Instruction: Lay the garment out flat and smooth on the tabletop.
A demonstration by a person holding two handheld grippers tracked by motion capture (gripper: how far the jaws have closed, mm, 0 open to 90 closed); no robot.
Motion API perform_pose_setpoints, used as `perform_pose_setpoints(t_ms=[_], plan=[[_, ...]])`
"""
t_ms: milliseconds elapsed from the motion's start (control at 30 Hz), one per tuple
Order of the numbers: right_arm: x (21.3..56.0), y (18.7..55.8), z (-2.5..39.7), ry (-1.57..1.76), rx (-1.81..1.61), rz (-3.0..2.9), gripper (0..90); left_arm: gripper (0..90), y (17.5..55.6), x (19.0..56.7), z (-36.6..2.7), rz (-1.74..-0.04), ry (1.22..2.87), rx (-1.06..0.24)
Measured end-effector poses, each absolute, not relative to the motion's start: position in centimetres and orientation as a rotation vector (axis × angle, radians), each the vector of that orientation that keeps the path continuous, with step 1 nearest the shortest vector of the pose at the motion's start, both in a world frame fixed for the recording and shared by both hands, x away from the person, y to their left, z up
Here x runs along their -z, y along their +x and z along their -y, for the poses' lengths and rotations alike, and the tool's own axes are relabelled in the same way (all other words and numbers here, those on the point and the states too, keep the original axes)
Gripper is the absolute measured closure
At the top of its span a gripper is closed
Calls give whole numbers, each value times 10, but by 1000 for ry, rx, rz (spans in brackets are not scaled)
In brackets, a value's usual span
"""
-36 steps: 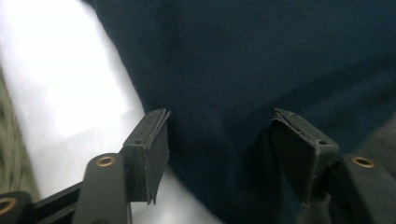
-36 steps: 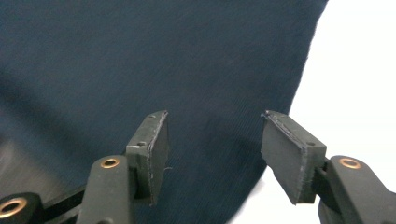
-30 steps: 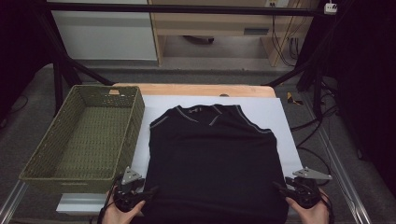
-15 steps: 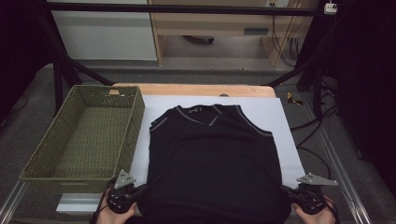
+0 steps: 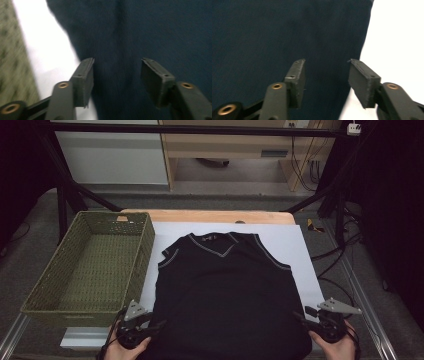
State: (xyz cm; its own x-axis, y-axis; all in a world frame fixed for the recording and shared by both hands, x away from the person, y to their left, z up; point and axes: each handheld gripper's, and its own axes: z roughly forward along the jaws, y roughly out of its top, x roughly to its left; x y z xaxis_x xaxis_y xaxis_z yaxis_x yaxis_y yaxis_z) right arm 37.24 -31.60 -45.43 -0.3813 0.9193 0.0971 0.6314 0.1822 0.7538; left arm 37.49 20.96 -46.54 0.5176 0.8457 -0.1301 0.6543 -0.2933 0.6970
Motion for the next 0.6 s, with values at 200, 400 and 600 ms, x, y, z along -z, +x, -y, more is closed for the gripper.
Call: perform_pose_setpoints(t_ms=[200, 400, 600], plan=[[466, 417, 311, 1458, -1011, -2087, 440, 331, 388, 475, -201, -1217, 2087, -430], [475, 432, 315, 1482, -940, -2055, 456, 340, 386, 478, -203, -1220, 2086, -451], [481, 420, 322, 1486, -935, -2079, 565, 570, 377, 478, -210, -1245, 2050, -458]])
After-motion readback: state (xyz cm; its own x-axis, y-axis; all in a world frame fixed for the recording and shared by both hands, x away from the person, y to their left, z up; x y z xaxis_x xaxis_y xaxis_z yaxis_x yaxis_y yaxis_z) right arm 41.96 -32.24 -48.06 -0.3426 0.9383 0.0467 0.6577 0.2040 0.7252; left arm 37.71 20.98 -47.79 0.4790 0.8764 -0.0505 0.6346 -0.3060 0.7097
